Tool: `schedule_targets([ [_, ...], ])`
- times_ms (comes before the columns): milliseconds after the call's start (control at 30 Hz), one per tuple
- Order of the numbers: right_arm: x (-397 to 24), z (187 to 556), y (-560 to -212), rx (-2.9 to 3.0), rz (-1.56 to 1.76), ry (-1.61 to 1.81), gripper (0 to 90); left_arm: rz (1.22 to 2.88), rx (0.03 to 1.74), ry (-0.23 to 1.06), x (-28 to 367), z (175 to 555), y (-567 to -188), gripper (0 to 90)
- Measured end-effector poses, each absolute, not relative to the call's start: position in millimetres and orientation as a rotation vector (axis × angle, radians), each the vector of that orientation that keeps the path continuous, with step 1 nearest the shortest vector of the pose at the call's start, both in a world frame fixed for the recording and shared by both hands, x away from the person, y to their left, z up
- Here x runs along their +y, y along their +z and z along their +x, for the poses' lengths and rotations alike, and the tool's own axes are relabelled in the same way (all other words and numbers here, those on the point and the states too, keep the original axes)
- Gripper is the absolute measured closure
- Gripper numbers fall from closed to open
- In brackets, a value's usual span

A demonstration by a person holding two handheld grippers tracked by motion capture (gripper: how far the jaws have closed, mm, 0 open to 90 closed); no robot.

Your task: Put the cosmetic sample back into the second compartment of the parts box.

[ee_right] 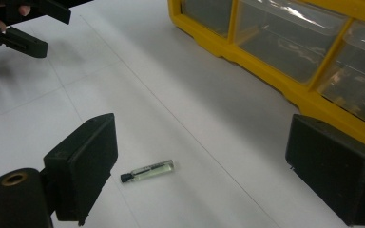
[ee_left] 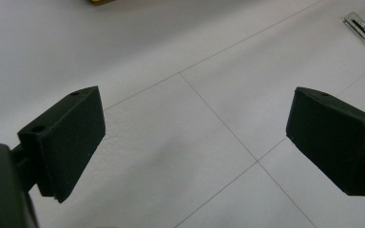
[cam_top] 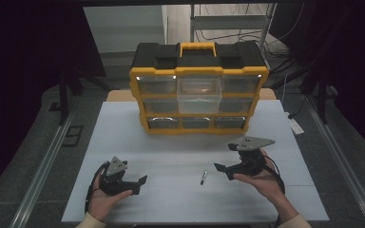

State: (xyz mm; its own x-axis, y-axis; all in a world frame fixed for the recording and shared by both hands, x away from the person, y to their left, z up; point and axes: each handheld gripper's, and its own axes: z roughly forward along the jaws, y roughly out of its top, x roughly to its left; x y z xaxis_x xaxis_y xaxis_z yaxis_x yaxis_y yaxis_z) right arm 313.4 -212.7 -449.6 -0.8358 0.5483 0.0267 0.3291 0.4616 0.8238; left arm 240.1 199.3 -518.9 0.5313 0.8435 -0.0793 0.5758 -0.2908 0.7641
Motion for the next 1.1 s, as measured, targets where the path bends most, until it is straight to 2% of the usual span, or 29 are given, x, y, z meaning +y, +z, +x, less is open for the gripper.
schedule_targets([
  [1100,-168.7,319.9,-454.3,2.600,0.625,1.270,10.1,2.004,1.141,0.450,197.7,240.4,-517.3,6.8],
])
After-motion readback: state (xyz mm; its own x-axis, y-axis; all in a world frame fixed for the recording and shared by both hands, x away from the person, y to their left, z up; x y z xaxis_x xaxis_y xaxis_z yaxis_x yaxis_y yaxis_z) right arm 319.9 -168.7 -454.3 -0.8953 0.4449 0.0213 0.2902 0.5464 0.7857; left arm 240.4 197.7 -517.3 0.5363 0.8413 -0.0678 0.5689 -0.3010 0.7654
